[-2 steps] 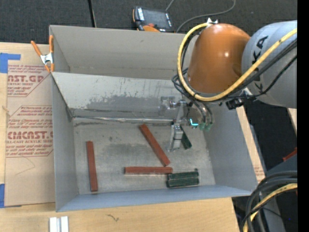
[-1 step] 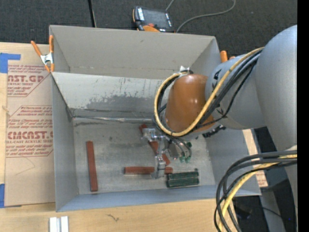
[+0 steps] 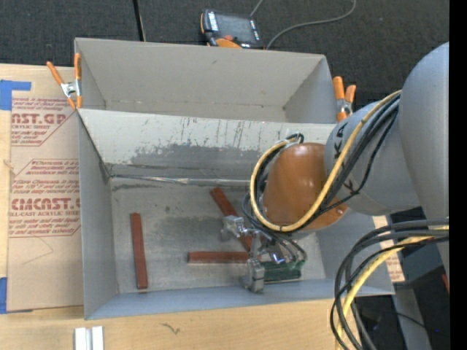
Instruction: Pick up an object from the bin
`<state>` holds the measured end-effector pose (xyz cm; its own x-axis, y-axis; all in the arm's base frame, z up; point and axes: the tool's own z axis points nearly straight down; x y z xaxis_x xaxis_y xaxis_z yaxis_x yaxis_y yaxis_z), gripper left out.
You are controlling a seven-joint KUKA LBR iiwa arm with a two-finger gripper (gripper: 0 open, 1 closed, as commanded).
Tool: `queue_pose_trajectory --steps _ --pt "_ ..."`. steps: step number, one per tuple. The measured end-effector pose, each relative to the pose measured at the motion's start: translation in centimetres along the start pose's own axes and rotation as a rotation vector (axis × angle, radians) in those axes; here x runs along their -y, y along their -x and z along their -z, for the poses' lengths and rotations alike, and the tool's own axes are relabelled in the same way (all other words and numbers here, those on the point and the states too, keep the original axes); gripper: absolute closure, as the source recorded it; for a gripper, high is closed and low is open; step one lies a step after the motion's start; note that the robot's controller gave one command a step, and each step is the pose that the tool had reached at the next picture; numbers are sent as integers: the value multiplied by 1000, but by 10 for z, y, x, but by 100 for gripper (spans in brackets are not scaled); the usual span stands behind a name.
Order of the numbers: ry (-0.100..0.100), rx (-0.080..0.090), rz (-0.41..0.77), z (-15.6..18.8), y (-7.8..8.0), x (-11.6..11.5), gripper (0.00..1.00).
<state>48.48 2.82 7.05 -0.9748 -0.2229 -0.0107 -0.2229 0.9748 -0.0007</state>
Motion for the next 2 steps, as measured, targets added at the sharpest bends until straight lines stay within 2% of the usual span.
queue_pose_trajectory --steps 1,2 --pt "1 -10 2 0 -2 -1 100" --pt "-1 -1 28 119 17 -2 100"
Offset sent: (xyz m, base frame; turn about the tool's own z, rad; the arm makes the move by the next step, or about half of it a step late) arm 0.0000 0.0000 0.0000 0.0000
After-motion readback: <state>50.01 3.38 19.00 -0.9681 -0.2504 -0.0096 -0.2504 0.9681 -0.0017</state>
